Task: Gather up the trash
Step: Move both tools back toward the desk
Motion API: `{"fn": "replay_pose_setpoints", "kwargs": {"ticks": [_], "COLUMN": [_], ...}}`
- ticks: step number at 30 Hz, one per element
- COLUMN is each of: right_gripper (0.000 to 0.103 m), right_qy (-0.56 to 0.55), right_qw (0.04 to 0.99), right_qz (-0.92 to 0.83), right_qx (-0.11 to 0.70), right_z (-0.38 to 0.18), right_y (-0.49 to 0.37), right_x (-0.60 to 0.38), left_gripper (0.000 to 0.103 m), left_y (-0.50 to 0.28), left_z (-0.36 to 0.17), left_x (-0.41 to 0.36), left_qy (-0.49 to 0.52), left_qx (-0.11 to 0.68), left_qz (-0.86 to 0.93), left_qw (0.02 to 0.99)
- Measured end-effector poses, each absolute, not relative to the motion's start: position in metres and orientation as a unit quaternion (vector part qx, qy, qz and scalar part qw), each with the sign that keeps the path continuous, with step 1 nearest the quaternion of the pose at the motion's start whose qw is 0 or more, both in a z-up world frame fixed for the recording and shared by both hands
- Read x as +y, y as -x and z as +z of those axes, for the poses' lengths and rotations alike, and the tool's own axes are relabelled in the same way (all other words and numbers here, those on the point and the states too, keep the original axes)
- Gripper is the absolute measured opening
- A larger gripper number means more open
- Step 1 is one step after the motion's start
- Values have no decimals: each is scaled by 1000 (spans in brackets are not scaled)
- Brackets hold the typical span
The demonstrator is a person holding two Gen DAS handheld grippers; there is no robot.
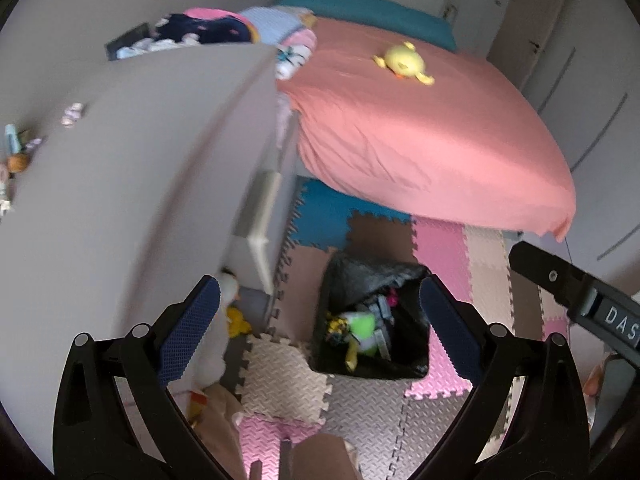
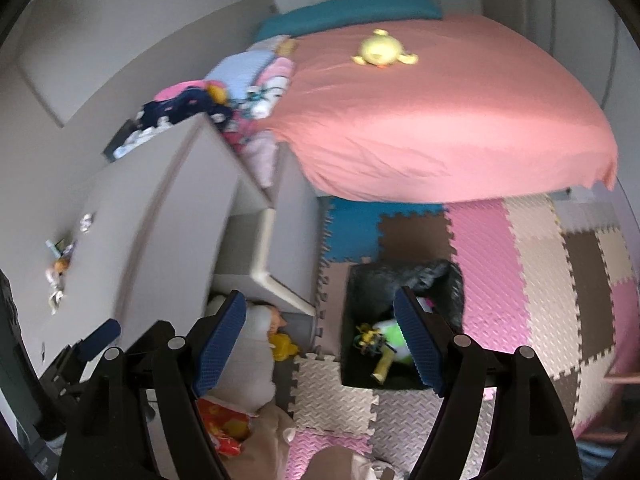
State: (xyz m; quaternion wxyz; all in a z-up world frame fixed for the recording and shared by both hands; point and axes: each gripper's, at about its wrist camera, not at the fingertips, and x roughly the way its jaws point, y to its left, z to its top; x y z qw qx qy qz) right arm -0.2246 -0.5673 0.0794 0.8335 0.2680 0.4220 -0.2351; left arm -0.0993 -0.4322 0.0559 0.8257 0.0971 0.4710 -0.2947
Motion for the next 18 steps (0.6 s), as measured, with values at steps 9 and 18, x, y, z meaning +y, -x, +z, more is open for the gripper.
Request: {"fn": "replay_pose_setpoints", "kwargs": {"ticks": [9,18], "right_gripper": [77,77], "right_qy": [-208,-163], "right_qw": [864,872], "right_qz": [-164,-90], "right_qx": [429,453], "right_z": [114,120], "right_y": [141,57], "right_x": [-486,-409], "left_gripper": [97,97], "left_y": [28,-35], "left_z": [94,104], "left_x": [-323,-215], "left_qy": [-34,42], "left_qx": [462,471], "left_qz": [-199,-102], "left_qw": [864,875]}}
